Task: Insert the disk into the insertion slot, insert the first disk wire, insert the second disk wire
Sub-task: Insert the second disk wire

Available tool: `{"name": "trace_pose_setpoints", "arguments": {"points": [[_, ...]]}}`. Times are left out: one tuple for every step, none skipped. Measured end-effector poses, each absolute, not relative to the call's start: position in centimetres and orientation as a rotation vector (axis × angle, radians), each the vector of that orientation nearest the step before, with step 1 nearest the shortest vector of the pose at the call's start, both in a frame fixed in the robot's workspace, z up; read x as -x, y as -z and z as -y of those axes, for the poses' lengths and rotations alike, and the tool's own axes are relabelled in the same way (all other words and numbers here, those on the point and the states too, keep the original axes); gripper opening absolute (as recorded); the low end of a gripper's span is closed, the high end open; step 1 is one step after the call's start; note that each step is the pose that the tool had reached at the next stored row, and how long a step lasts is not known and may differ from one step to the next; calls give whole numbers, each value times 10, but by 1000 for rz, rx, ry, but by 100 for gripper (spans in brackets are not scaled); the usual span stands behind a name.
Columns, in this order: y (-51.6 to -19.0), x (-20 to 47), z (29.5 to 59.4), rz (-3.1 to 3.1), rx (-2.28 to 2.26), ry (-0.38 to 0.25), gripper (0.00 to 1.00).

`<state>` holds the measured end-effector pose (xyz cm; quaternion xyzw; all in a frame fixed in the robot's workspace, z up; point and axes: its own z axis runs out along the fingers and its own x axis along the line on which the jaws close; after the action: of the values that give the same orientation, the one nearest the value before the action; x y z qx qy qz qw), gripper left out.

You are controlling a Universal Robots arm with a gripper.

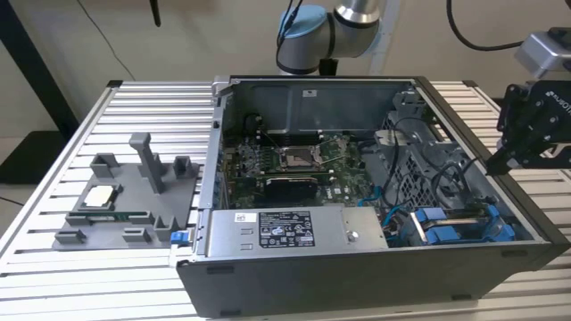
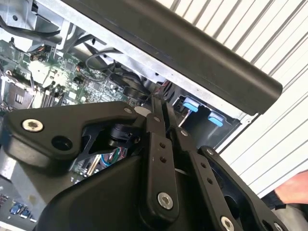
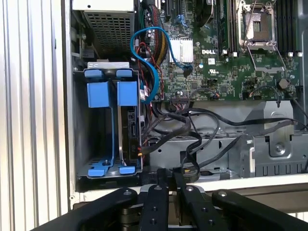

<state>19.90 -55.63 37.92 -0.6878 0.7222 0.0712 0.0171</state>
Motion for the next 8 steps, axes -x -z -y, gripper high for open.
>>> {"name": "trace_pose_setpoints", "arguments": {"points": [[-380, -197, 556, -2244, 2138, -222, 16], [-380, -195, 556, -2244, 2137, -221, 16], [-381, -193, 556, -2244, 2137, -221, 16], [-381, -189, 556, -2244, 2137, -220, 16], [-381, -185, 556, -2243, 2137, -219, 16], [-381, -181, 556, -2243, 2137, -218, 16], [-381, -177, 556, -2243, 2136, -218, 16], [-381, -173, 556, -2242, 2136, -217, 16]]}}
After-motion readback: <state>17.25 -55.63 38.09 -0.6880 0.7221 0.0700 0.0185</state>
